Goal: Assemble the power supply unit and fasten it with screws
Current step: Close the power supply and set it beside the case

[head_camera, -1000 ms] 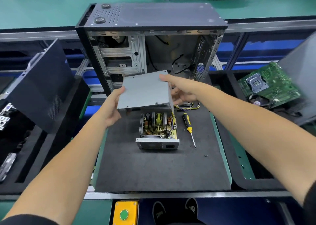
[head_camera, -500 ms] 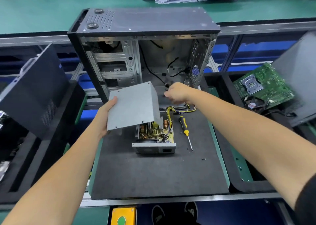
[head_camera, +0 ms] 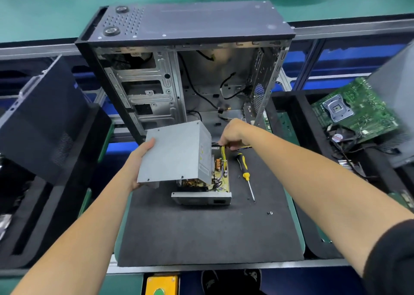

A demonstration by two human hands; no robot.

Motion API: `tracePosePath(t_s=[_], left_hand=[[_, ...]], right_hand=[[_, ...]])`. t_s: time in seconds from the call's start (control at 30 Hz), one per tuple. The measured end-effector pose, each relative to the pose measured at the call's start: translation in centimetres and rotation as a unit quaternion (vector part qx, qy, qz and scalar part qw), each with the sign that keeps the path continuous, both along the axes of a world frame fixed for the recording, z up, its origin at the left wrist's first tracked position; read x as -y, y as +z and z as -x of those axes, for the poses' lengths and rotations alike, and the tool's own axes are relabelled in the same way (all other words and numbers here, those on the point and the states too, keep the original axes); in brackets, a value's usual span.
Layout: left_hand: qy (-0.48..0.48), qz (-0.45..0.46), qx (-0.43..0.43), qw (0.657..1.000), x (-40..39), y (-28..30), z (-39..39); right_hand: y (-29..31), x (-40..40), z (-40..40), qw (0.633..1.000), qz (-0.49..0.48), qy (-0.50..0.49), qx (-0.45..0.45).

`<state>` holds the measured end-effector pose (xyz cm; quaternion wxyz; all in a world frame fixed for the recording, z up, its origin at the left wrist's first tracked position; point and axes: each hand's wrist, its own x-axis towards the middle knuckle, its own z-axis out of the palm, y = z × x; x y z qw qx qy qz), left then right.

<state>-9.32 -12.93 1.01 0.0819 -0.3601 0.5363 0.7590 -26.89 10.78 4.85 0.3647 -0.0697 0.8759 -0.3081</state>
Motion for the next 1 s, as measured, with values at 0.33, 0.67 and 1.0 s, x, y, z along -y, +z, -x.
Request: tracePosePath(t_s=[0.33, 0.67, 1.0], left_hand=[[-0.034, -0.033, 0.012, 0.999, -0.3, -0.9, 0.0], [-0.123, -0.009, 0.031, 0.992, -1.3, -1.0, 1.5], [-0.123, -0.029, 0.072, 0.989, 0.4, -1.7, -0.8]], right_hand=[[-0.7, 0.5, 0.1, 0.994, -0.071, 0.082, 0.025], [-1.3, -1.8, -0.8, 0.992, -0.001, 0.099, 0.080], [-2.1, -1.7, -2.6, 0.989, 0.056, 0.074, 0.114]])
